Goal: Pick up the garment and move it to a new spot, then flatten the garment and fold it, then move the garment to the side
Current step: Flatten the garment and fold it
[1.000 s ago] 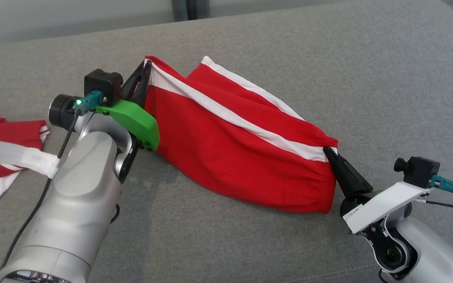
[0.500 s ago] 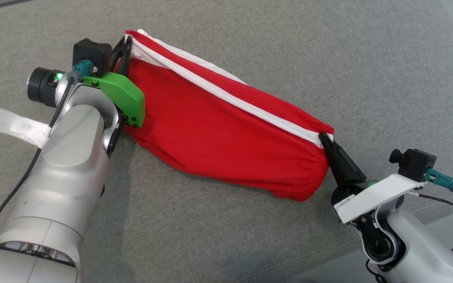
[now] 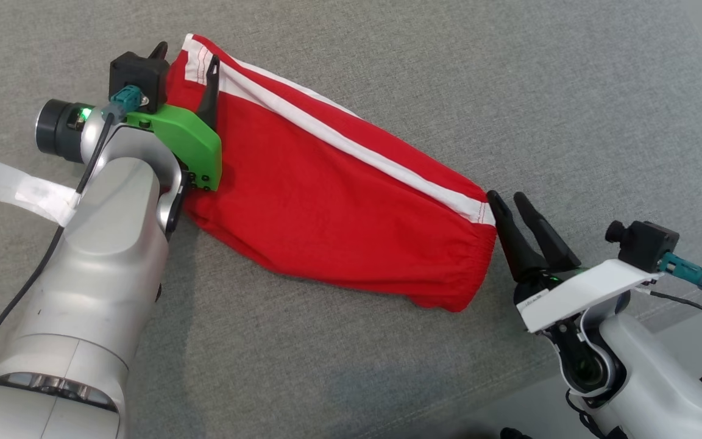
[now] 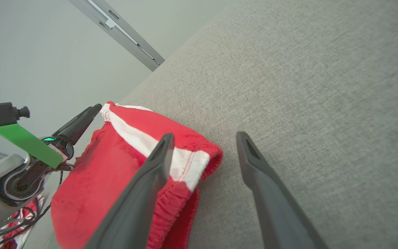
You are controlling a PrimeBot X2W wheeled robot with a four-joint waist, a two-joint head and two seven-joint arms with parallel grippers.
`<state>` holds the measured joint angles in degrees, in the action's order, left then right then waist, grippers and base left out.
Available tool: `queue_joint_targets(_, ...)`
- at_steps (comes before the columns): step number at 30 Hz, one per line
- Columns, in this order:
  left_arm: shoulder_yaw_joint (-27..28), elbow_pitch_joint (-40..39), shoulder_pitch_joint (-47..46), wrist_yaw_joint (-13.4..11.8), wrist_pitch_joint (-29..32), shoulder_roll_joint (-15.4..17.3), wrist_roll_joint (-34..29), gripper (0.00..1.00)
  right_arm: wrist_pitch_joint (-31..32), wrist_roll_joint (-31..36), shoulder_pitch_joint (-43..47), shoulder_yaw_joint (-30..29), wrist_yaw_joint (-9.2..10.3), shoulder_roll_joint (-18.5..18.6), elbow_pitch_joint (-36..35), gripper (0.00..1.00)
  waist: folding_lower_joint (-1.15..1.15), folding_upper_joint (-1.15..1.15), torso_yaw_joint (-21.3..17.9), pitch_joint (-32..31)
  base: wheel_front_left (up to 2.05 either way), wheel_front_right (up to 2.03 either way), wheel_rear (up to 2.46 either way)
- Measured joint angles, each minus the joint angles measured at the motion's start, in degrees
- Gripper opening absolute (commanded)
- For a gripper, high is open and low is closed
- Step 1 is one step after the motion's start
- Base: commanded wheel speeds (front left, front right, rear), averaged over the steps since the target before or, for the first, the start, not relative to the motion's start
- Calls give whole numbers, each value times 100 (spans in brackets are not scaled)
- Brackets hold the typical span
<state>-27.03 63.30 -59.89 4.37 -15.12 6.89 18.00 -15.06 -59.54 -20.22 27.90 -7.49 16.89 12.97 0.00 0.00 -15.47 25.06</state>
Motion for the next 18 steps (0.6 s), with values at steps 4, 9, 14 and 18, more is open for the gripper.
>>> queue_joint_targets(4,80,-135,147,1,0,-3,-5,100,-1,231,105,-426,0,-5,60,100,0,0,79,-73,0,0,0)
queue_joint_targets(9,168,-149,344,8,0,16,-14,100,0,683,243,-798,0,26,167,100,0,0,142,-191,0,0,0)
queue_joint_targets(14,286,56,598,9,0,86,31,100,0,1847,396,-1863,0,-157,272,100,0,0,176,-368,0,0,0)
queue_joint_targets(18,319,350,654,20,0,64,78,100,-1,3122,533,-2830,0,-512,89,100,0,0,169,-478,0,0,0)
